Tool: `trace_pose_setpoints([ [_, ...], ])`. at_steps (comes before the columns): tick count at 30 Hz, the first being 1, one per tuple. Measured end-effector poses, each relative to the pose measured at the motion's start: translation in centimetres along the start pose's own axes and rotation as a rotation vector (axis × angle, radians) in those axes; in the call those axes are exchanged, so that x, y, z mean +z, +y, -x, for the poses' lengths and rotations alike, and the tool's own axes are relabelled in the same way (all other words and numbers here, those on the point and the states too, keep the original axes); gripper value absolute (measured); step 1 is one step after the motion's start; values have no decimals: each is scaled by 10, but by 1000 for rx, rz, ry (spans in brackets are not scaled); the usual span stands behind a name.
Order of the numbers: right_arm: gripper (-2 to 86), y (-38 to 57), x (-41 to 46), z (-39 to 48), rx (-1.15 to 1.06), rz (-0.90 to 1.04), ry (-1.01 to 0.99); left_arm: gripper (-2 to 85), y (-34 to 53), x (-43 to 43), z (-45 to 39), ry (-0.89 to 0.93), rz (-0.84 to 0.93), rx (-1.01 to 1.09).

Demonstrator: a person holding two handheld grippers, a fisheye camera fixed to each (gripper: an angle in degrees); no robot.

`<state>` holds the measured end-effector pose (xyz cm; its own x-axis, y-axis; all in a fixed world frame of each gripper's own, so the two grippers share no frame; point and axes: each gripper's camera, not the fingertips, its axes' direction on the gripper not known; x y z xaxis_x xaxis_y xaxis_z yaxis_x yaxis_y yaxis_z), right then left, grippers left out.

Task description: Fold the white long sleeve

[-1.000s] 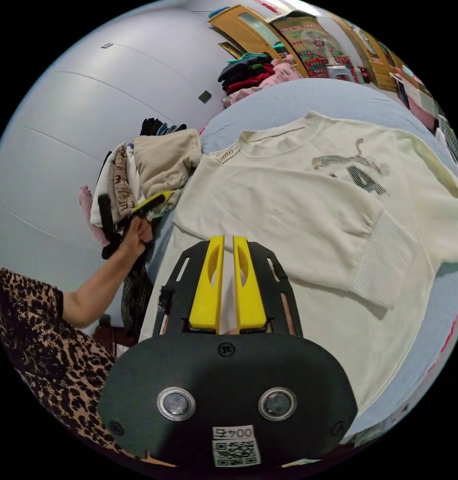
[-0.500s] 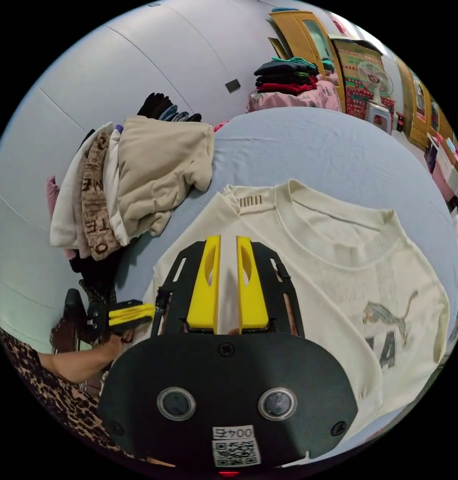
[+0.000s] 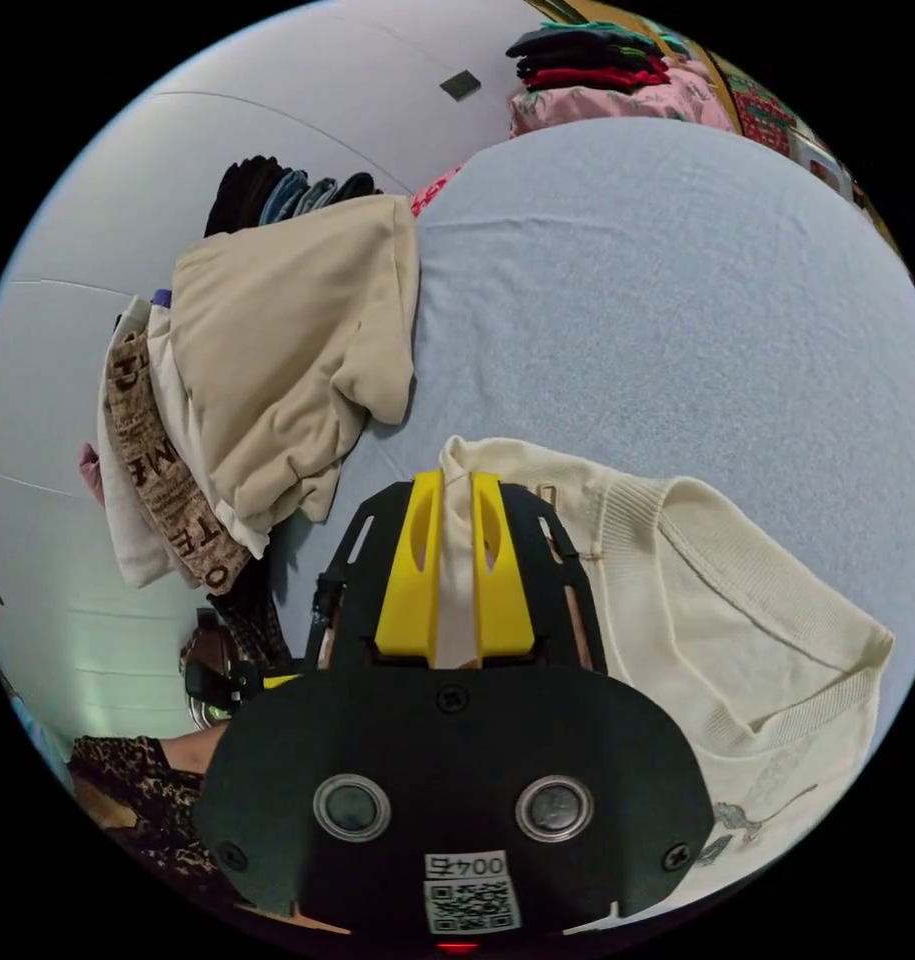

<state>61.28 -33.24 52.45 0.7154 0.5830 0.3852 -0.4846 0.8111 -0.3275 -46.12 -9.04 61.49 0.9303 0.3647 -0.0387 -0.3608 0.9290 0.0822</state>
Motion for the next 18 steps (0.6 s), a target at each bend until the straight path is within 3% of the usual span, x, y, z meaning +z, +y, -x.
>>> trace_pose_setpoints([
  [5, 23, -3, -12, 23, -124, -29, -29, 9, 3, -6, -2, -26, -1, 12],
  [12, 42, -11, 13, 41, -203, 54, 201, 10, 6, -14, -4, -37, -1, 16],
  [18, 66, 85, -56, 59, -290, -314, 282, 11, 7, -20, -7, -33, 0, 15],
])
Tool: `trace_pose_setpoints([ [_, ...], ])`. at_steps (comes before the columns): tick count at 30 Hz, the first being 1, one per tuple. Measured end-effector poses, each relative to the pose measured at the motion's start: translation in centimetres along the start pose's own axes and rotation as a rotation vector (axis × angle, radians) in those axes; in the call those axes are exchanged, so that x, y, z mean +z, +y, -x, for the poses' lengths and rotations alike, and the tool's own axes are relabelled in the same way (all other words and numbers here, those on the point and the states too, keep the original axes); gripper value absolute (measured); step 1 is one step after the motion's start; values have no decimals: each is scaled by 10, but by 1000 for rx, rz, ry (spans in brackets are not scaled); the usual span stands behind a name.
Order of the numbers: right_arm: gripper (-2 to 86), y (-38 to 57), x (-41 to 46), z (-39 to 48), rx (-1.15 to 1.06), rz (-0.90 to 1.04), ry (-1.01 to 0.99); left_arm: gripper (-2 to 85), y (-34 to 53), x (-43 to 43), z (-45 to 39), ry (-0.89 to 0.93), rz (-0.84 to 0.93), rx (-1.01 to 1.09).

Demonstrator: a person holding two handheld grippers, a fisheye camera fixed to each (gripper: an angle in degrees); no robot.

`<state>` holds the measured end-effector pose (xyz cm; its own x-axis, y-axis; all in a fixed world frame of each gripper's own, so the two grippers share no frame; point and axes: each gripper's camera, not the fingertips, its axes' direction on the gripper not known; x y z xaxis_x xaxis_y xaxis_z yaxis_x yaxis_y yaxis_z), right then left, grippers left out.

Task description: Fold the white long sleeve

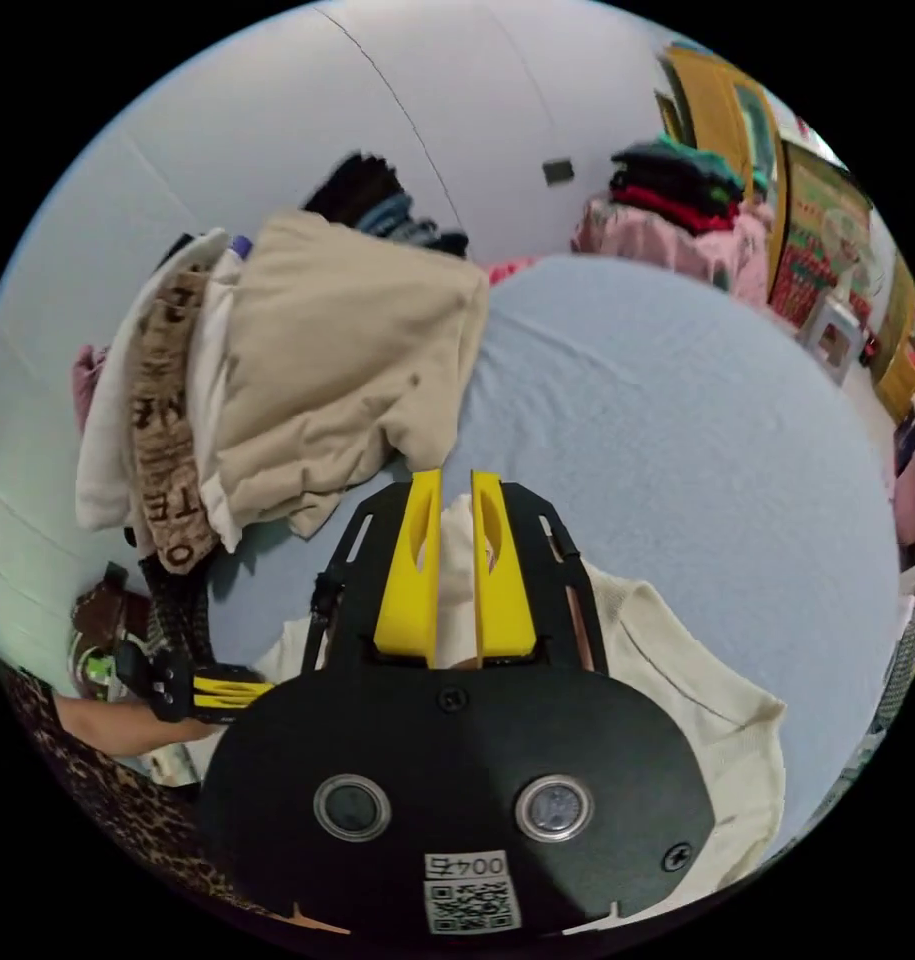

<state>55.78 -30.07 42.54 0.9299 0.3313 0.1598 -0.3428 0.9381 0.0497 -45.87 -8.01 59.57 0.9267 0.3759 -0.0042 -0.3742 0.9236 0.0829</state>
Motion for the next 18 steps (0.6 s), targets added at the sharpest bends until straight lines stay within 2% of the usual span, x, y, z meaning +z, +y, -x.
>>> trace_pose_setpoints([
  [5, 88, 147, -81, 29, 57, -101, 206, 11, 0, -4, -3, 6, 1, -3],
  [8, 93, 246, -112, 38, 158, -151, 391, 10, -1, -6, -7, 10, 1, -4],
  [10, 95, 304, -127, 32, 298, -93, 457, 9, -2, -8, -6, 37, 3, -17],
  [13, 96, 360, -152, 11, 530, -85, 432, 8, -3, -8, -3, 93, 5, -43],
  [18, 96, 424, -184, -16, 777, -163, 344, 5, -6, -12, -11, 127, 17, -38],
])
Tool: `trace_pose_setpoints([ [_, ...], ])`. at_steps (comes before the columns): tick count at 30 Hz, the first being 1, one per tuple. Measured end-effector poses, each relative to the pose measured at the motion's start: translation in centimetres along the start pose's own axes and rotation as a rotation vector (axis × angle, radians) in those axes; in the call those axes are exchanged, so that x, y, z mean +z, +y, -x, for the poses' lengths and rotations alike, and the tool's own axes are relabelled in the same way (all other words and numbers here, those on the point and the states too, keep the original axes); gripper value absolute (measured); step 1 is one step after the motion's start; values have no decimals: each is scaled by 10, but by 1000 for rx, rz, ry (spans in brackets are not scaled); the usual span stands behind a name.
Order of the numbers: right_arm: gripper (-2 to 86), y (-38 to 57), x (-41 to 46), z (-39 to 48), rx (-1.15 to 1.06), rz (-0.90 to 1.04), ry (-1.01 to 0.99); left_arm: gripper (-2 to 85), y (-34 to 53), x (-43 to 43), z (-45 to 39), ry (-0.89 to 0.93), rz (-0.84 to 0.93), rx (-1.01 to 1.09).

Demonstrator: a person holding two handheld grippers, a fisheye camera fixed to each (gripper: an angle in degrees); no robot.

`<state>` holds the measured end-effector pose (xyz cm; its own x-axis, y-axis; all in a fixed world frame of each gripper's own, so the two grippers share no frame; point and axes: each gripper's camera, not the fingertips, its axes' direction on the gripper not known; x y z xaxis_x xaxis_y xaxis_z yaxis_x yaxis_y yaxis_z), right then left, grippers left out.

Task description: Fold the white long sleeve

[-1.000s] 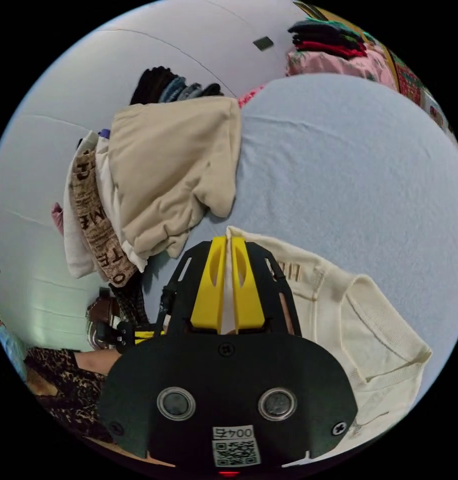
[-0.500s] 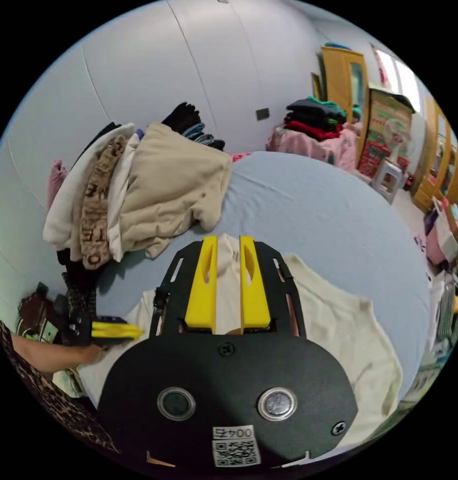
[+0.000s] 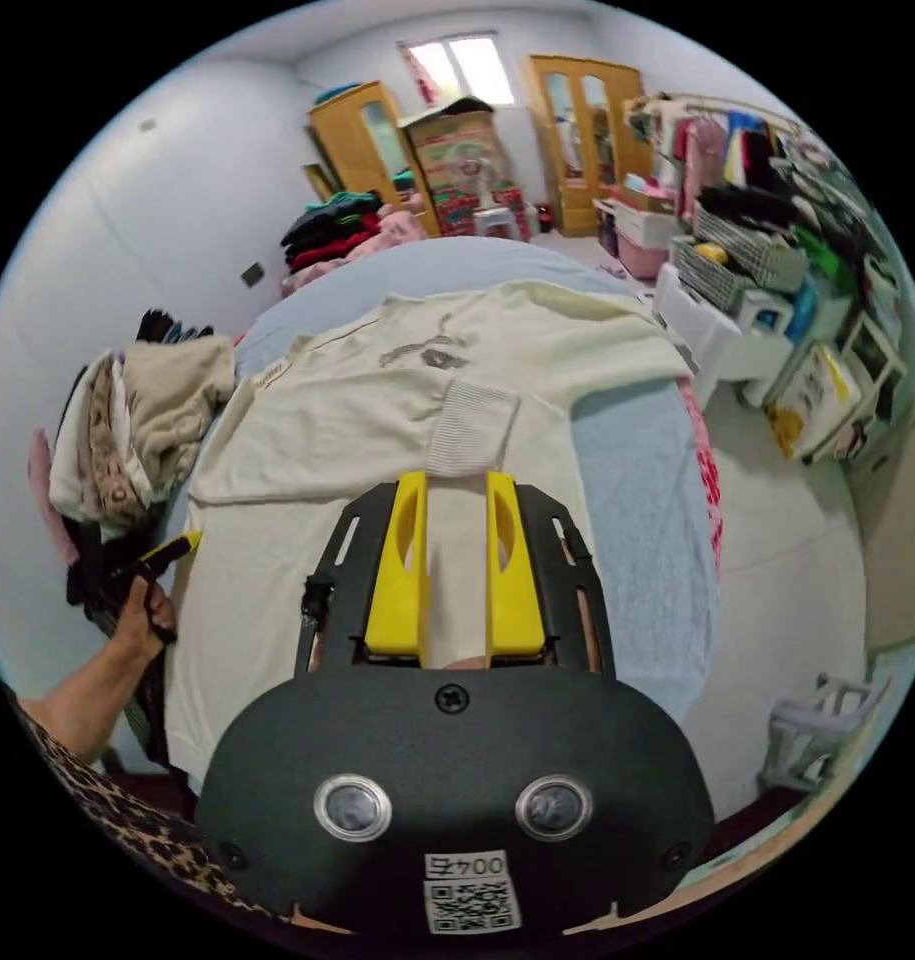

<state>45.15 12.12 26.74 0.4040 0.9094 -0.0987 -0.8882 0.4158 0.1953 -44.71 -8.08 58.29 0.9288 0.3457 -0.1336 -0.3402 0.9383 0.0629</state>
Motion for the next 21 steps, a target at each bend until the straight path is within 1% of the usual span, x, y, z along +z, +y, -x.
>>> trace_pose_setpoints([
  [2, 96, 6, -4, -21, 96, -11, -70, 5, -3, -8, -14, -111, 3, 31],
  [4, 97, 13, -3, -44, 203, -18, -167, 5, -8, -24, -27, -222, -58, 73],
  [6, 99, 16, 0, -56, 252, -12, -212, 7, -16, -30, -29, -252, -74, 92],
  [10, 104, 21, 4, -82, 351, -23, -271, 20, -40, -22, -28, -308, -8, 130],
  [14, 102, 26, 6, -97, 379, -17, -278, 30, -55, -11, -43, -370, 24, 194],
  [21, 80, 36, 6, -110, 367, 26, -286, 41, -67, 18, -91, -500, 98, 420],
])
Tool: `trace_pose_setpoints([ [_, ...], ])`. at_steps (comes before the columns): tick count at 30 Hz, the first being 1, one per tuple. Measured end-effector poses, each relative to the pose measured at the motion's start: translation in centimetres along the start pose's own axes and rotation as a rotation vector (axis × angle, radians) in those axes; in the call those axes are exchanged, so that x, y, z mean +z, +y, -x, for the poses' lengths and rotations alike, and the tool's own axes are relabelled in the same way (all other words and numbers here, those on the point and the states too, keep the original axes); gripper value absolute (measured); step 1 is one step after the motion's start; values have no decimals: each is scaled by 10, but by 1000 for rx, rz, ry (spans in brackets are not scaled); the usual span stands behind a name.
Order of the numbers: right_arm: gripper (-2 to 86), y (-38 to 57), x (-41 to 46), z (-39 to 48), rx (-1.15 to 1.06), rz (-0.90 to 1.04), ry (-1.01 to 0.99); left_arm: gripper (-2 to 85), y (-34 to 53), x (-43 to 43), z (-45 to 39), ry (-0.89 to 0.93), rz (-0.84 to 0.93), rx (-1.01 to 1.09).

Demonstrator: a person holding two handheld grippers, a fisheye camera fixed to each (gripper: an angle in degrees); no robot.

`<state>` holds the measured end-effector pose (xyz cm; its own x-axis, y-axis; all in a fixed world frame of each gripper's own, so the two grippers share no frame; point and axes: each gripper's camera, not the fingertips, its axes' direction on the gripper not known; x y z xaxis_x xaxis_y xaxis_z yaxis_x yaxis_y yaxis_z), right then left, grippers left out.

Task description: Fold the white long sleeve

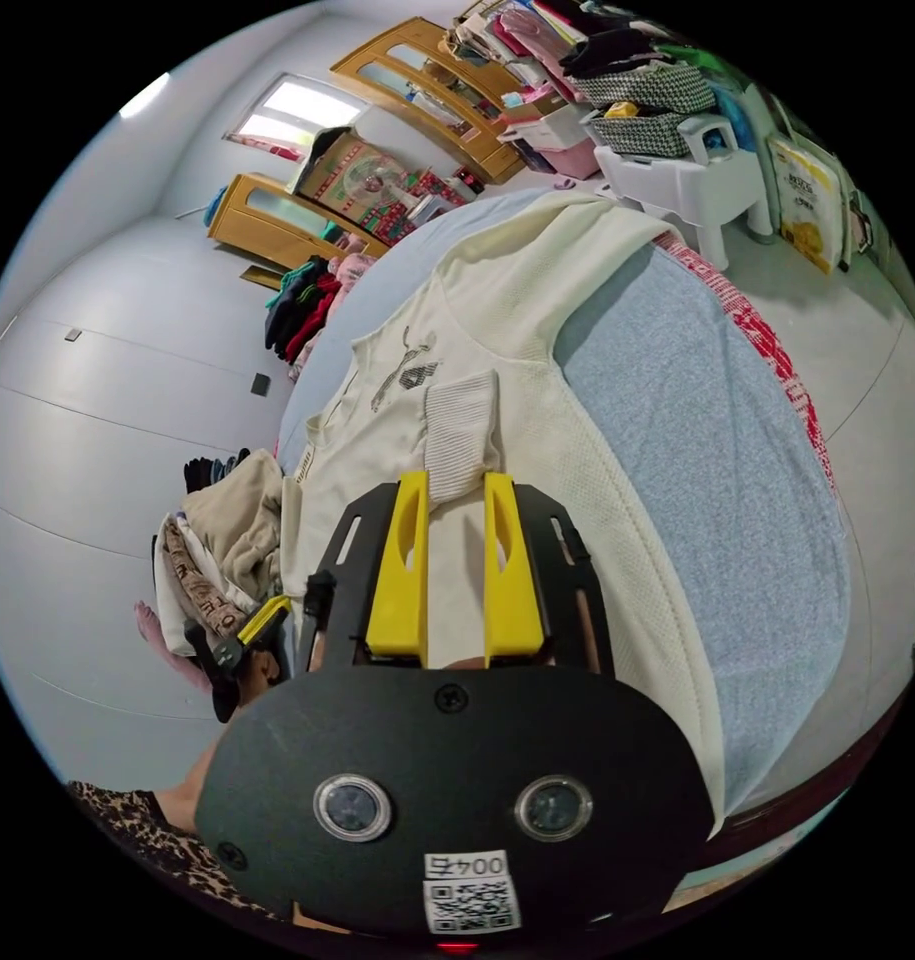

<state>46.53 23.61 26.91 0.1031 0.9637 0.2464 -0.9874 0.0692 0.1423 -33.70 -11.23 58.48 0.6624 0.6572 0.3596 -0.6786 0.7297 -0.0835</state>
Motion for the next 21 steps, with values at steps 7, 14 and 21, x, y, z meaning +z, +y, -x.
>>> trace_pose_setpoints([
  [7, 14, 7, -3, -2, 2, 14, -35, 33, -24, -2, -18, -12, -9, 28],
  [14, -2, 20, -58, 71, -314, -112, -9, 17, -27, -9, -6, -48, -45, -49],
  [21, 19, 57, -7, 6, -235, 175, 269, 14, -30, 11, -17, -54, -9, 25],
])
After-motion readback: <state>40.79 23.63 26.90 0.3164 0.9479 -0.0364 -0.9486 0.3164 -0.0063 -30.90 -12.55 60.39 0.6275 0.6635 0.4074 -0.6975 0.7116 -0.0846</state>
